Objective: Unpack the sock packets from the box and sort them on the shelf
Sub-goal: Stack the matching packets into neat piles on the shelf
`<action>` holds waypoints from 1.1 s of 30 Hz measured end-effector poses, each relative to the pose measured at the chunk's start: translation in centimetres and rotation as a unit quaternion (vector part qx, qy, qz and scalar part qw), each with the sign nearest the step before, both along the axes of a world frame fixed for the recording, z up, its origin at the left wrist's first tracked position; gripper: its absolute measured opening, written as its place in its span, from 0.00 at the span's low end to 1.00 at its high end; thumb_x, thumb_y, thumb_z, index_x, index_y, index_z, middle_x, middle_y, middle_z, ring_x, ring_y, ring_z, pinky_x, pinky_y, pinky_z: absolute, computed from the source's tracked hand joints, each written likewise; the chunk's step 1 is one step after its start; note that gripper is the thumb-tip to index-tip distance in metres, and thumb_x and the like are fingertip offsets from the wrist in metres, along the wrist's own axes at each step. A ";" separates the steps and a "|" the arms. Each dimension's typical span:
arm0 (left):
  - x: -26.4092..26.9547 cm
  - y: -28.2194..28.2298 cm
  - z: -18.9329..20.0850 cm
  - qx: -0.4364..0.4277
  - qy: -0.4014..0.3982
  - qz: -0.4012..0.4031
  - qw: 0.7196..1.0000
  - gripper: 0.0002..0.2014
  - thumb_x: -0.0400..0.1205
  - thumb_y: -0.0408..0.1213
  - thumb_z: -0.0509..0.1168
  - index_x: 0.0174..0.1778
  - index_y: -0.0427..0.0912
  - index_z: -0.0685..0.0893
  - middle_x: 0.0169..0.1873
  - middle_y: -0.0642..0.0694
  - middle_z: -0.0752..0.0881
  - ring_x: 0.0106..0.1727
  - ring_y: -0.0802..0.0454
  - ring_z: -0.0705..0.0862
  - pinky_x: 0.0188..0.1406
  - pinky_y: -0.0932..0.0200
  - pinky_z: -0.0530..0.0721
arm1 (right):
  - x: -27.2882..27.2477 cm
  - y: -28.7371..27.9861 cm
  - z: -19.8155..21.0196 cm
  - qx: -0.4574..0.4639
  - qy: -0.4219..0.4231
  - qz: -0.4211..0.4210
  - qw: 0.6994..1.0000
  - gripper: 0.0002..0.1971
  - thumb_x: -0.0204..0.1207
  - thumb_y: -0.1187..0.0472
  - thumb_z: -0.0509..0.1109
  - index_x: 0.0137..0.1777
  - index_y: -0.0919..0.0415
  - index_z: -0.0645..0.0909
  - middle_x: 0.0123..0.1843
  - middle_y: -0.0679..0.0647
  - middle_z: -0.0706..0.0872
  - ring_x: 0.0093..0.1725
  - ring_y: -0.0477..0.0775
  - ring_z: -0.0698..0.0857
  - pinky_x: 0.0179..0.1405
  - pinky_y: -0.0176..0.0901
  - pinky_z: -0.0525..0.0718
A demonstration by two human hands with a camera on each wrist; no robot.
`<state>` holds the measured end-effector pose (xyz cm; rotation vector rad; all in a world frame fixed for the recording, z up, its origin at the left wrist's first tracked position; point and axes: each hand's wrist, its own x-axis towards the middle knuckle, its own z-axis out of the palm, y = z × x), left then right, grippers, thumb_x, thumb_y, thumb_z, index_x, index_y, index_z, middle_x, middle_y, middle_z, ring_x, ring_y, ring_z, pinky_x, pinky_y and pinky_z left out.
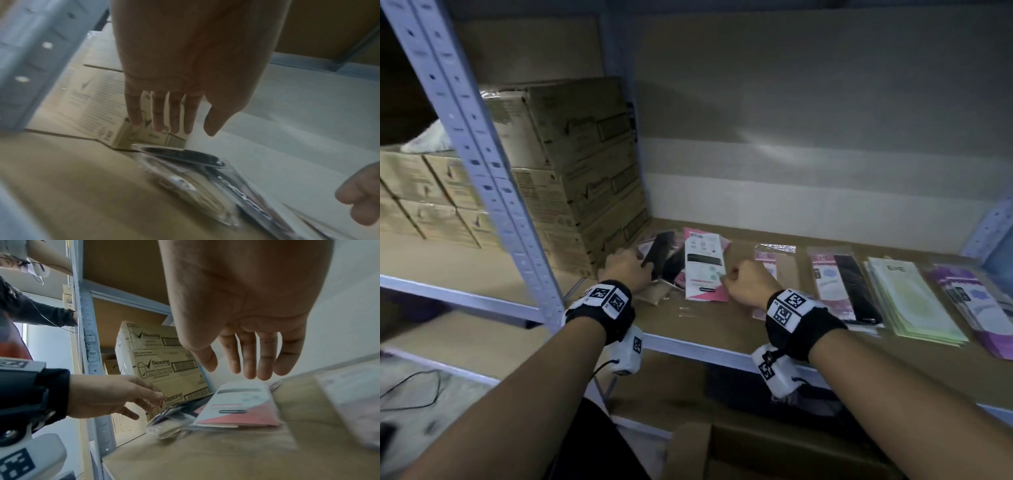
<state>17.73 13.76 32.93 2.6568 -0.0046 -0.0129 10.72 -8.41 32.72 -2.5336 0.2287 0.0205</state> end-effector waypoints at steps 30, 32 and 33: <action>3.9 5.3 -2.5 -0.373 0.066 0.089 0.921 0.11 0.72 0.35 0.78 0.42 0.39 0.81 0.38 0.40 0.88 0.32 0.46 0.90 0.42 0.50 0.90 | 5.1 3.6 0.3 0.066 -0.015 -0.110 0.992 0.14 0.80 0.60 0.67 0.61 0.68 0.78 0.53 0.61 0.86 0.44 0.58 0.85 0.43 0.46 0.85; 3.5 5.1 -2.3 -0.399 0.041 0.100 0.911 0.10 0.73 0.32 0.76 0.40 0.40 0.79 0.35 0.41 0.86 0.21 0.52 0.85 0.31 0.56 0.88 | 4.2 2.2 1.0 0.109 -0.053 -0.128 0.984 0.13 0.80 0.63 0.66 0.61 0.68 0.82 0.57 0.64 0.88 0.49 0.62 0.87 0.46 0.45 0.85; 3.3 4.9 -2.3 -0.410 0.025 0.104 0.906 0.11 0.73 0.32 0.76 0.40 0.41 0.79 0.35 0.41 0.85 0.21 0.52 0.84 0.31 0.56 0.87 | 3.7 1.5 1.2 0.127 -0.075 -0.138 0.979 0.12 0.79 0.64 0.65 0.59 0.67 0.83 0.57 0.63 0.88 0.51 0.62 0.88 0.48 0.46 0.85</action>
